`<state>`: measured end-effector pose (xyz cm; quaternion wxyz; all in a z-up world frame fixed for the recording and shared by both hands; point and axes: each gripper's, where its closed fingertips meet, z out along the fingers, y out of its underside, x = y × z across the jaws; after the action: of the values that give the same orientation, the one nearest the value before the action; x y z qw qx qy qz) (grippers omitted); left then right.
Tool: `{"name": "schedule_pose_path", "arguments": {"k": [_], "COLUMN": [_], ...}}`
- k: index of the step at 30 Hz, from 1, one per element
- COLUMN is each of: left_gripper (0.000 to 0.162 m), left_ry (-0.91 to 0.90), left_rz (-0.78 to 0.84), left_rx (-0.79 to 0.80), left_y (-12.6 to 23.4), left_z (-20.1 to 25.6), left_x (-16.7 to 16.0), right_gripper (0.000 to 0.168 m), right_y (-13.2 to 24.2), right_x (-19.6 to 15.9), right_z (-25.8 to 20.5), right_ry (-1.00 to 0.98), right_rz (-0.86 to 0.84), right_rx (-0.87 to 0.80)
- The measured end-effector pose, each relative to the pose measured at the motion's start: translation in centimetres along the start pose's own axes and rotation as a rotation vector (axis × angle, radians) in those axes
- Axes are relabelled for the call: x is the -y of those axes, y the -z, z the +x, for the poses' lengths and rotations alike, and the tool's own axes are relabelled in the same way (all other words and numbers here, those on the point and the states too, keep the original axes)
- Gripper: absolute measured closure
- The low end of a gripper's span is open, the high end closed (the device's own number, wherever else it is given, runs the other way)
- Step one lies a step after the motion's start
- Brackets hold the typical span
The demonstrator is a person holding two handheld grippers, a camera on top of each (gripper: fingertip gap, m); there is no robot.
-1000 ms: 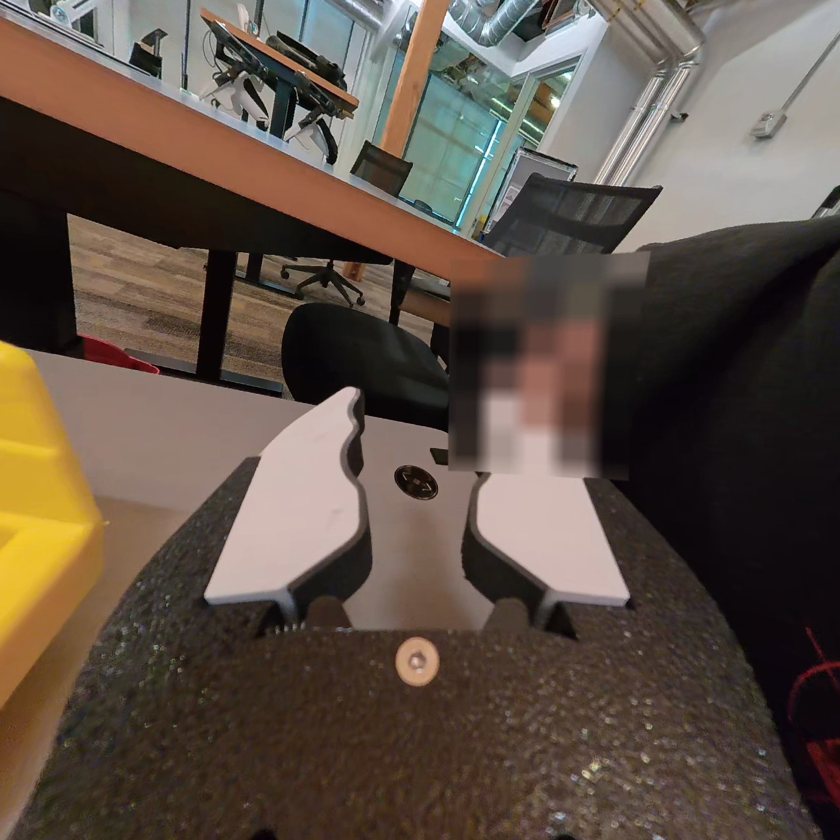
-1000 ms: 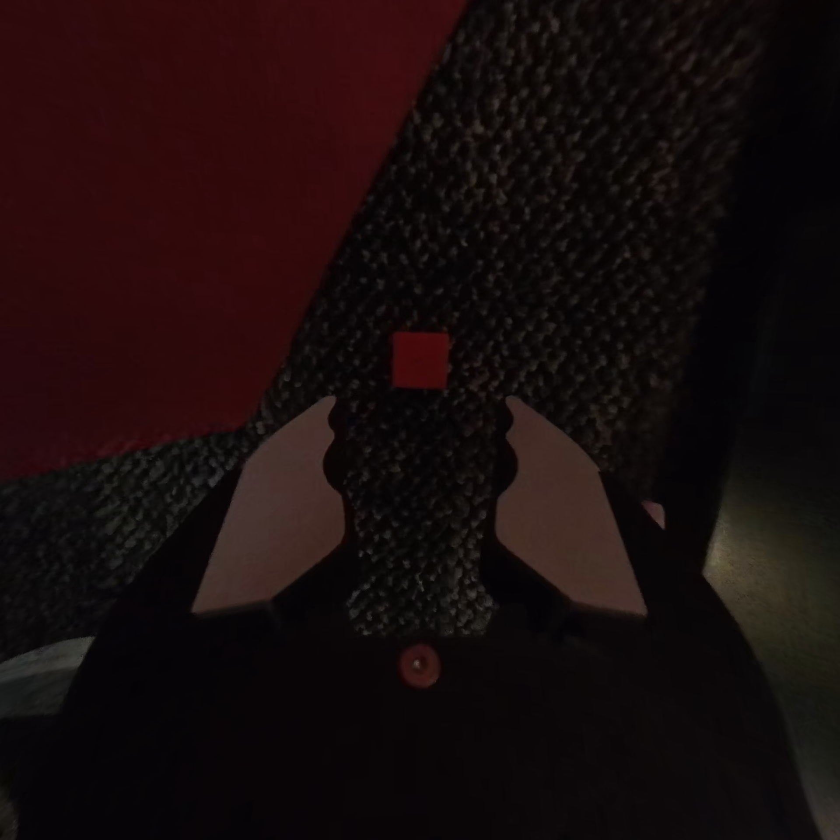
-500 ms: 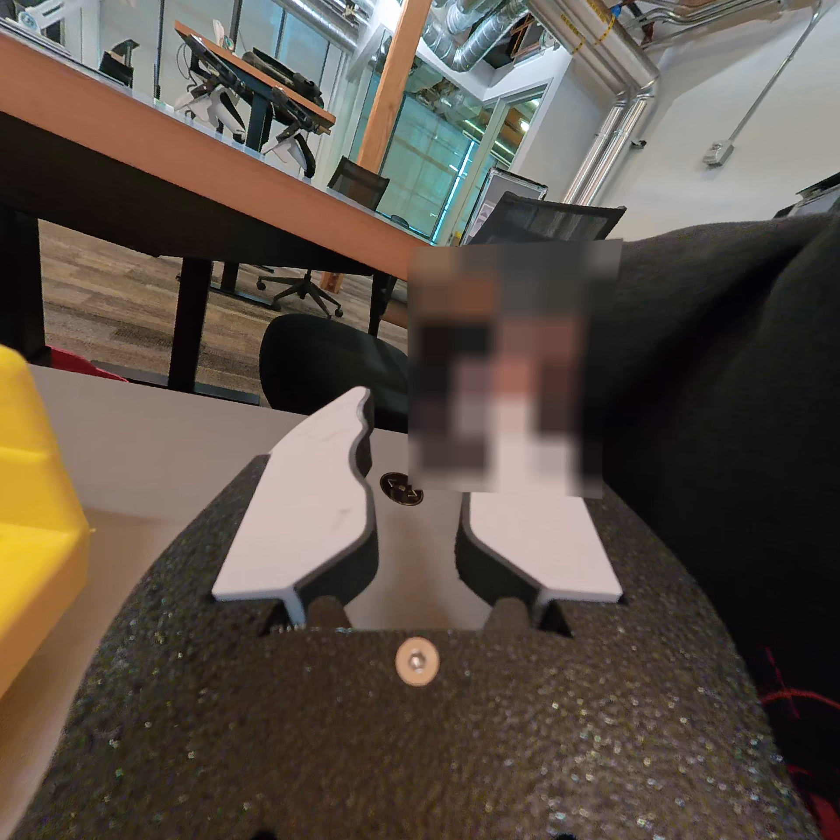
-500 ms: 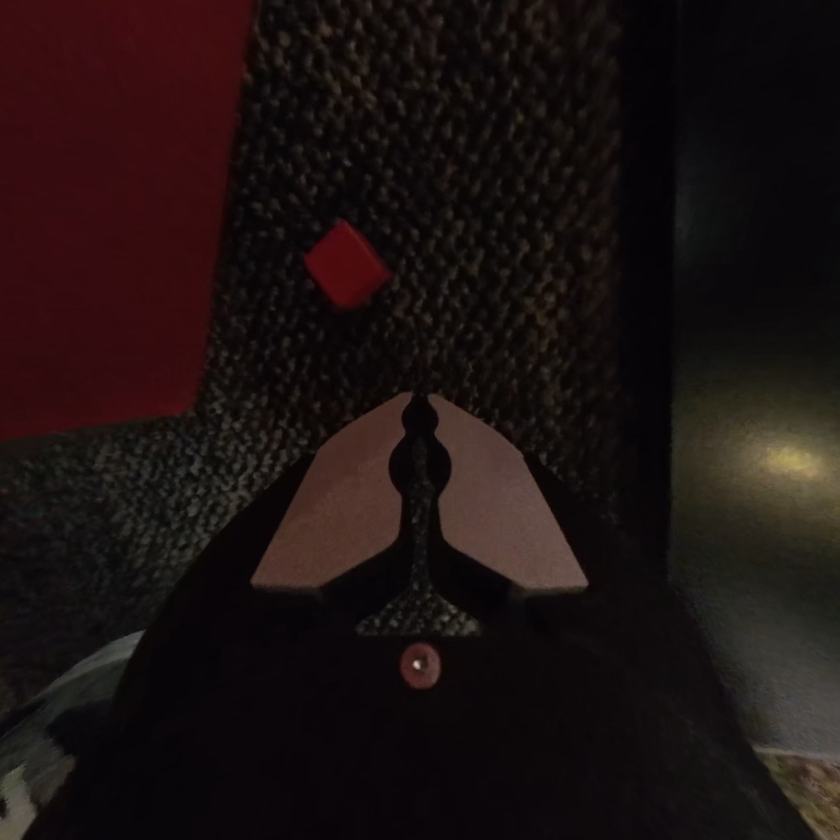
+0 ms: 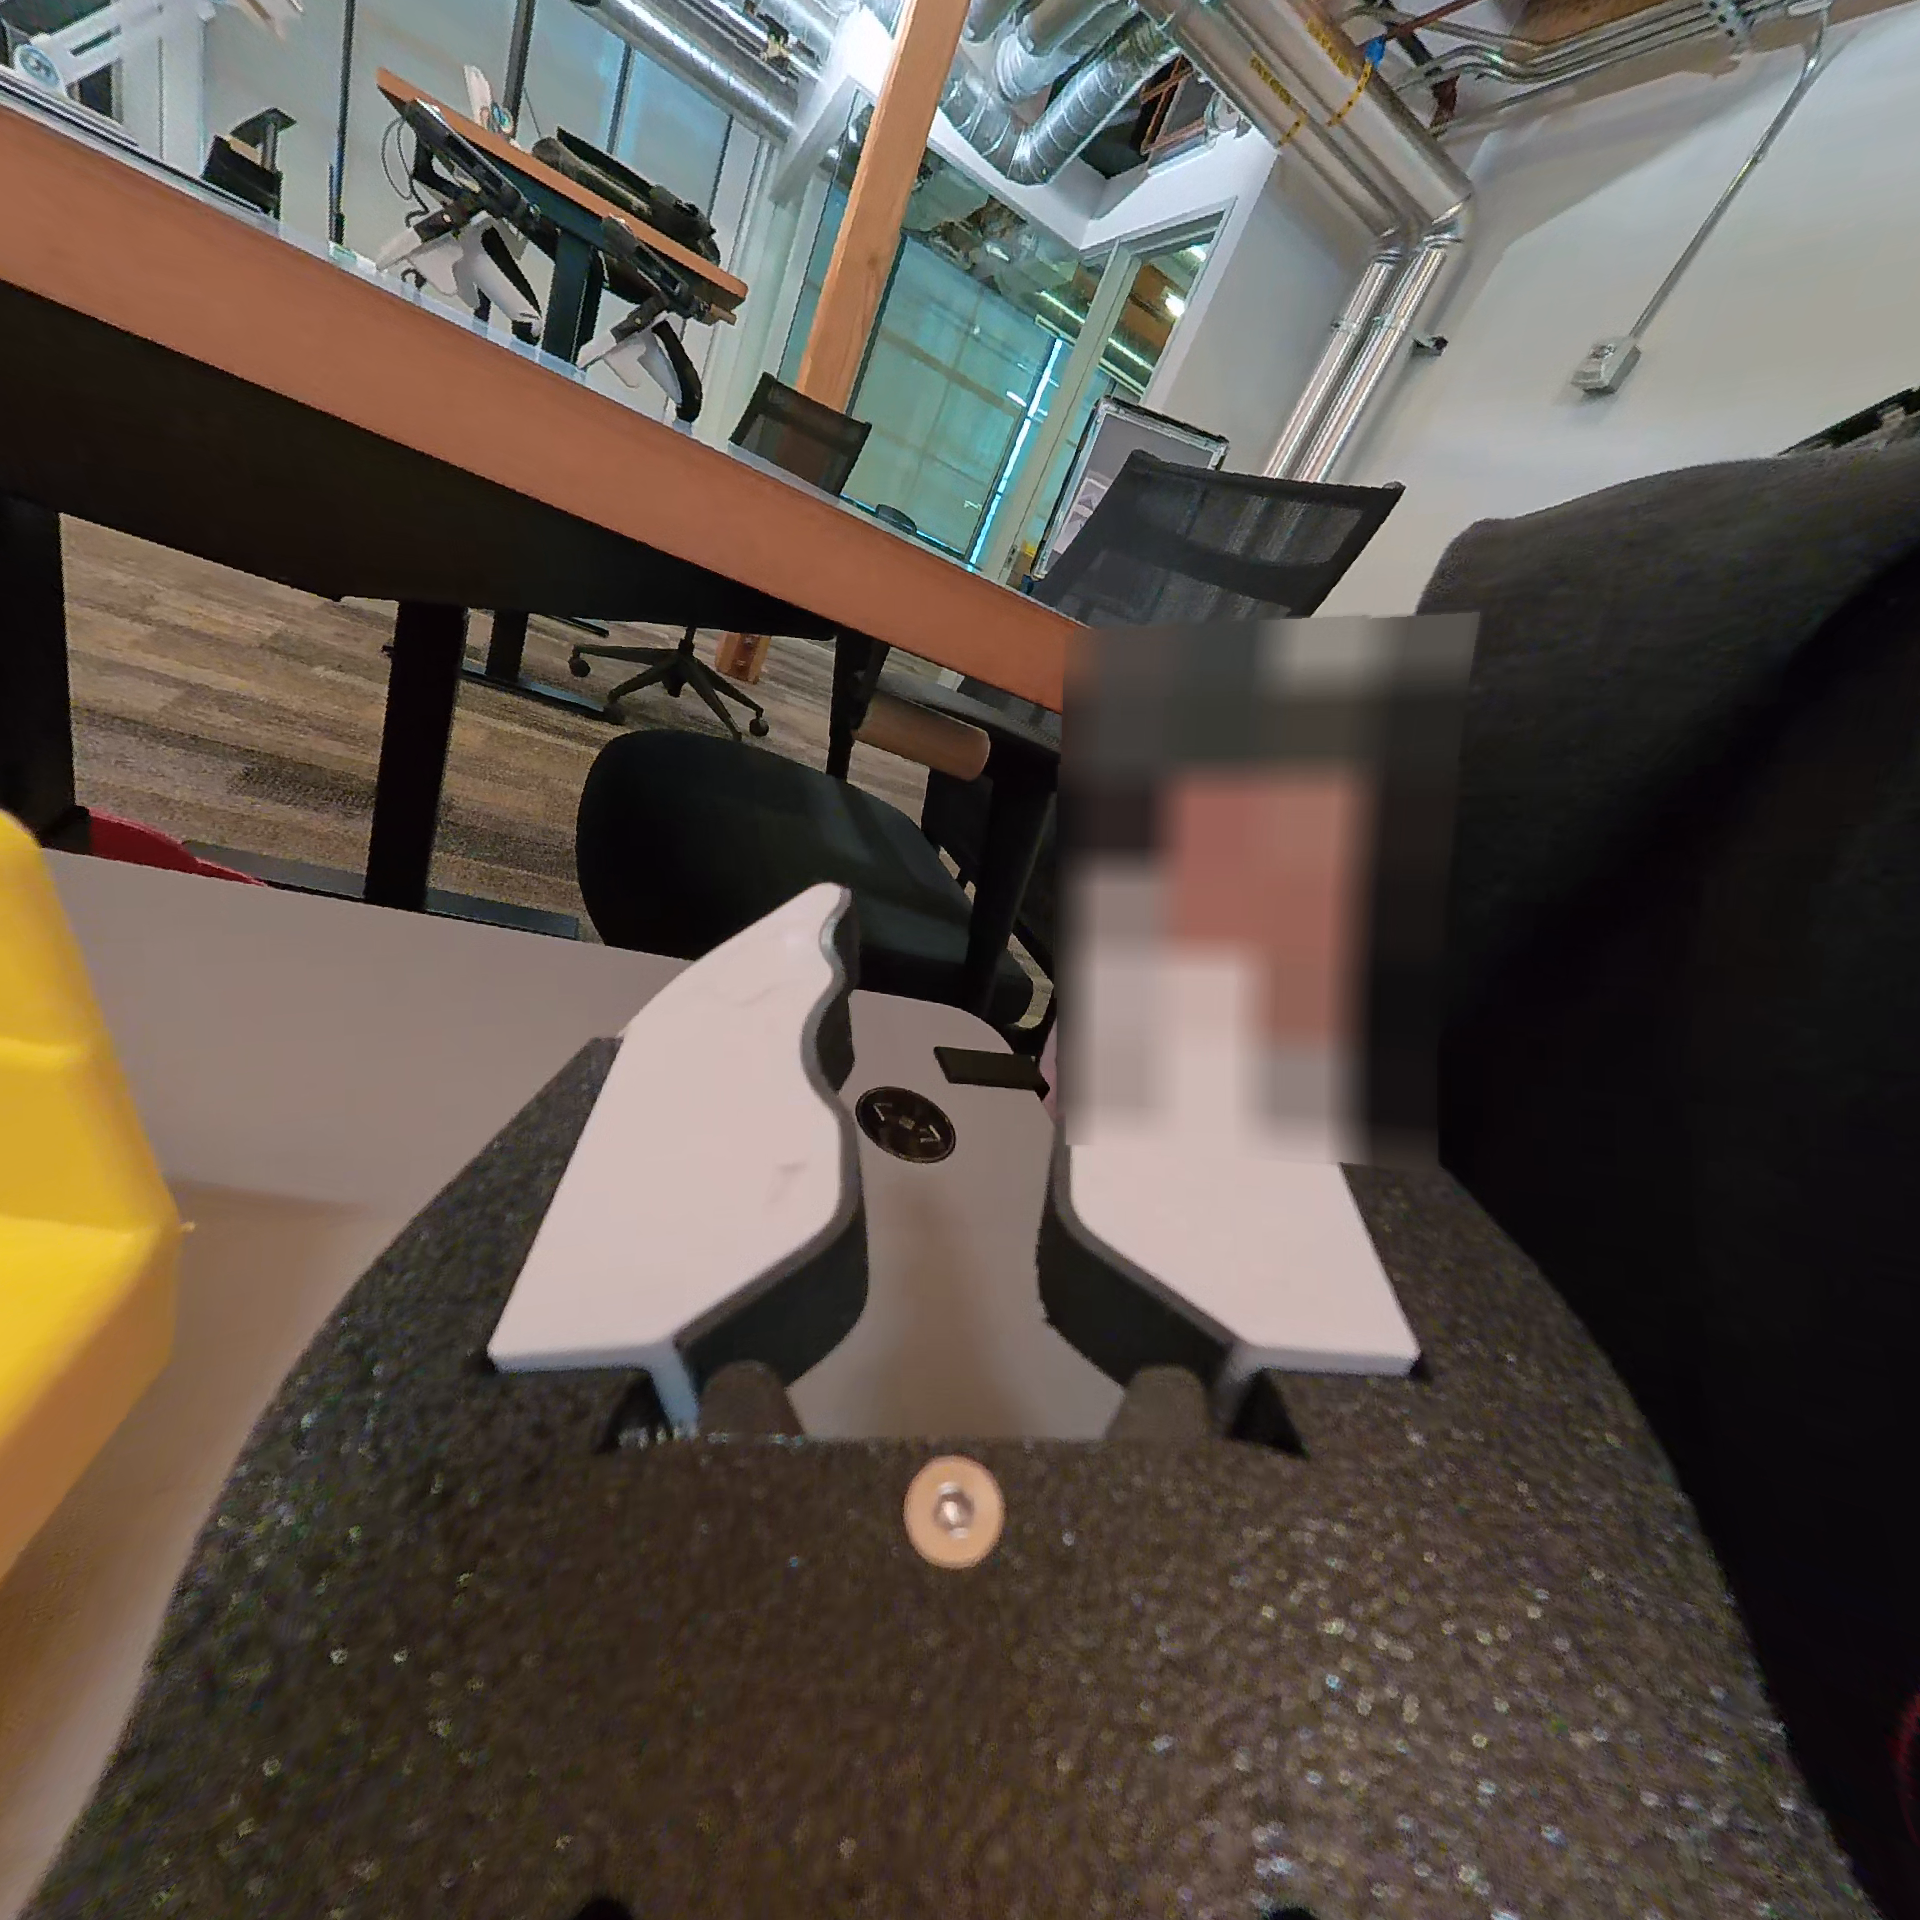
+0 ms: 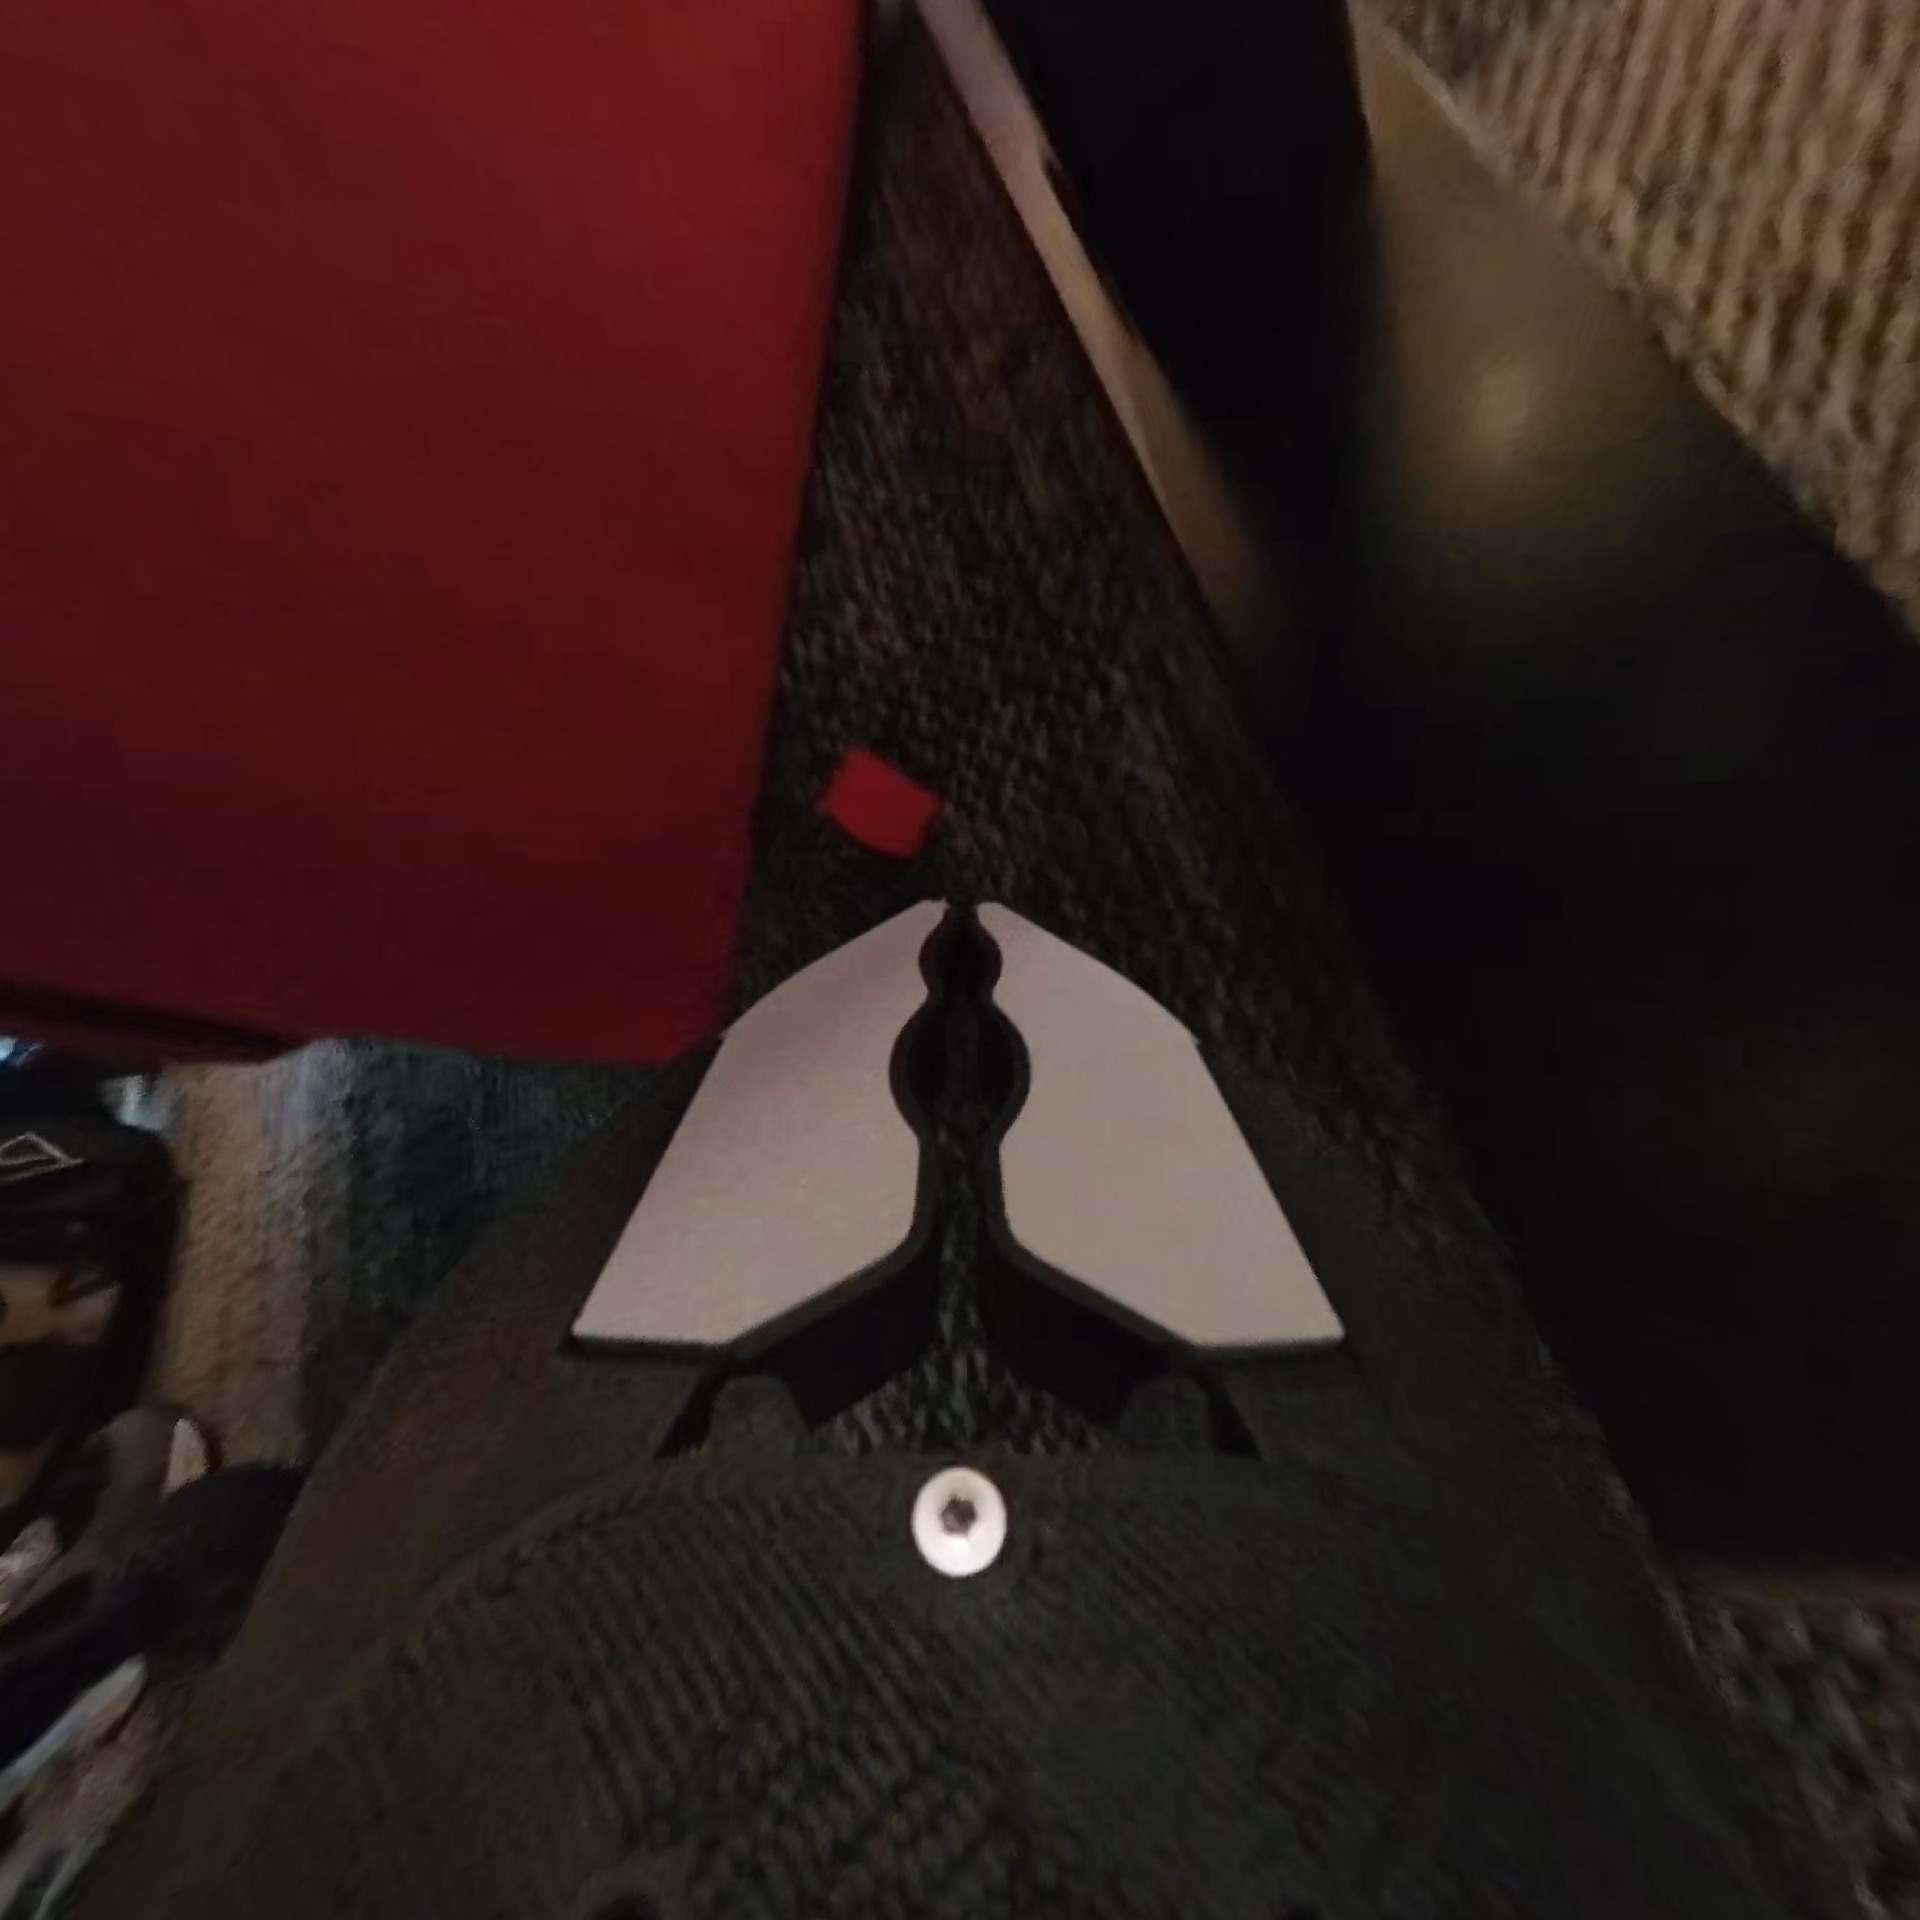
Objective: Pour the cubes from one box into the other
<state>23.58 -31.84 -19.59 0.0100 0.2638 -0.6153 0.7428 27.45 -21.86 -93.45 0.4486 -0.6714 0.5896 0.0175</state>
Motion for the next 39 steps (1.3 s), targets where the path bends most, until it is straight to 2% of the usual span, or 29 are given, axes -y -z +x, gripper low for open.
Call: {"name": "schedule_pose_path", "arguments": {"k": [3,5,7,9,12,14,19,22,24,25,26,31,34,37,39], "left_gripper": [0.128,0.127,0.126,0.126,0.126,0.125,0.125,0.126,0.126,0.127,0.127,0.127,0.129,0.129,0.130], "left_ry": [0.008,0.014,0.016,0.018,0.016,0.016,0.021,0.025,0.030,0.033,0.034,0.035,0.036,0.031,0.025], "left_rz": [-0.002,-0.002,-0.002,-0.004,-0.009,-0.010,-0.022,-0.026,-0.028,-0.030,-0.032,-0.031,-0.025,-0.018,-0.016], "left_rx": [-0.001,-0.001,0.002,0.005,0.008,0.013,0.026,0.031,0.035,0.037,0.038,0.038,0.031,0.023,0.021], "left_y": [0.0,0.0,0.0,-0.1,-0.1,-0.1,-0.2,-0.3,-0.3,-0.3,-0.3,-0.3,-0.3,-0.2,-0.2], "left_z": [-0.1,-0.1,-0.2,-0.2,-0.3,-0.3,-0.5,-0.6,-0.7,-0.8,-0.8,-0.8,-0.7,-0.5,-0.4], "left_x": [0.0,0.0,0.0,0.0,-0.1,-0.1,-0.2,-0.3,-0.3,-0.3,-0.4,-0.4,-0.3,-0.2,-0.2], "right_gripper": [0.167,0.153,0.147,0.144,0.142,0.133,0.125,0.138,0.145,0.163,0.166,0.166,0.167,0.167,0.167], "right_y": [-2.2,-4.0,-5.5,-6.3,-7.0,-7.5,-8.4,-8.6,-8.8,-8.7,-8.8,-7.8,-6.5,-5.0,-4.0], "right_x": [0.8,0.2,0.1,-0.2,-0.6,-0.6,-2.1,-3.6,-3.5,-3.6,-3.9,-3.8,-4.1,-4.3,-4.4], "right_z": [-3.7,-3.9,-3.7,-4.0,-3.3,-2.7,-2.1,-1.8,-1.8,-1.9,-2.0,-1.7,-1.0,-0.5,-0.2], "right_ry": [0.123,0.285,0.474,0.603,0.679,0.693,0.861,0.819,0.806,0.803,0.790,0.706,0.512,0.252,0.155], "right_rz": [-0.014,-0.102,-0.171,-0.231,-0.296,-0.343,-0.468,-0.541,-0.521,-0.523,-0.530,-0.467,-0.401,-0.259,-0.181], "right_rx": [0.136,0.069,-0.022,-0.024,-0.048,-0.084,-0.118,-0.120,-0.127,-0.115,-0.099,-0.130,-0.146,-0.119,-0.096]}}
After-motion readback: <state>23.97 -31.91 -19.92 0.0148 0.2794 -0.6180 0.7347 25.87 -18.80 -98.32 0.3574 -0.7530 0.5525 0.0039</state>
